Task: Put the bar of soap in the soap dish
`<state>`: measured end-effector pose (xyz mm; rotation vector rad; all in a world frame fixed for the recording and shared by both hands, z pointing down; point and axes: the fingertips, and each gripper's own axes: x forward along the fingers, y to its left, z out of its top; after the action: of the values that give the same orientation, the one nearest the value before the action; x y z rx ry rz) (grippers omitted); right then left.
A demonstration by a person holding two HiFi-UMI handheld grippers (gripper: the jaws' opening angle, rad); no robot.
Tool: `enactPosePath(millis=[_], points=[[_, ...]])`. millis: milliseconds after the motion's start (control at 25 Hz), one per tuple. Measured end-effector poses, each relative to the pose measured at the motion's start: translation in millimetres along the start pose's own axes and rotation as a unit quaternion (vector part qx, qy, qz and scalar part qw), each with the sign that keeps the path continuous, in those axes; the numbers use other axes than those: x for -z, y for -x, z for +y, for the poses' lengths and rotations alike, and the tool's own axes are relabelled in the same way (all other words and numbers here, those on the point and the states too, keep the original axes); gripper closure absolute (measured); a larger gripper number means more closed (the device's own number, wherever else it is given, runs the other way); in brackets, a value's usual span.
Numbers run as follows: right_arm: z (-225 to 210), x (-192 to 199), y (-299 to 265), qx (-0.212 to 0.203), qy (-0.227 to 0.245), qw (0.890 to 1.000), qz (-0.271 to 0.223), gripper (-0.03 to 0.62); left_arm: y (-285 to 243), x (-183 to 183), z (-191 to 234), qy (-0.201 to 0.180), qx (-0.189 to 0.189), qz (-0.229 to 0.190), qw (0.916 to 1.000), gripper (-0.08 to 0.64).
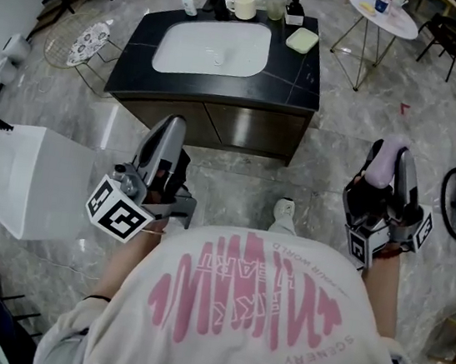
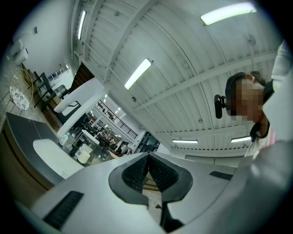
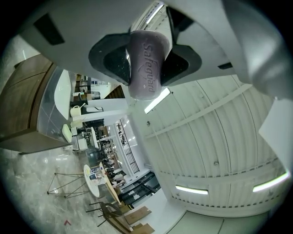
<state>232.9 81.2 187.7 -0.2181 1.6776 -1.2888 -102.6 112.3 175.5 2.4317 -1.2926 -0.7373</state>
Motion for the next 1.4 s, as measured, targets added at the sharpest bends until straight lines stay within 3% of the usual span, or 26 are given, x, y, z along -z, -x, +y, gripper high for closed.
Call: enactPosePath(millis=[280, 720, 1040, 1400], points=[[-21.8, -50.2, -30.4, -0.006, -0.01, 1.0, 0.01, 0.374, -46.0, 8.0, 11.6, -0.014, -0.011, 0.005, 0.9998, 0.552], [-57.0, -144.4, -63.6, 0.017, -0.019, 1.0, 0.001, 0.374, -143.4, 24.9, 36.7, -0.014, -0.027, 0.007, 0.9995, 0.552], [-75.2, -179.5, -87.6, 0.017, -0.023, 1.0, 0.011, 0.374, -173.1, 27.8, 52.3, -0.02, -0.035, -0.003, 0.9992, 0.552], [-129.0, -215.3, -132.4, 0.036, -0.053, 0.997, 0.043, 0.374, -207.2, 40.3, 90.5, -0.04, -0.086, 0.01, 0.9954, 0.554]])
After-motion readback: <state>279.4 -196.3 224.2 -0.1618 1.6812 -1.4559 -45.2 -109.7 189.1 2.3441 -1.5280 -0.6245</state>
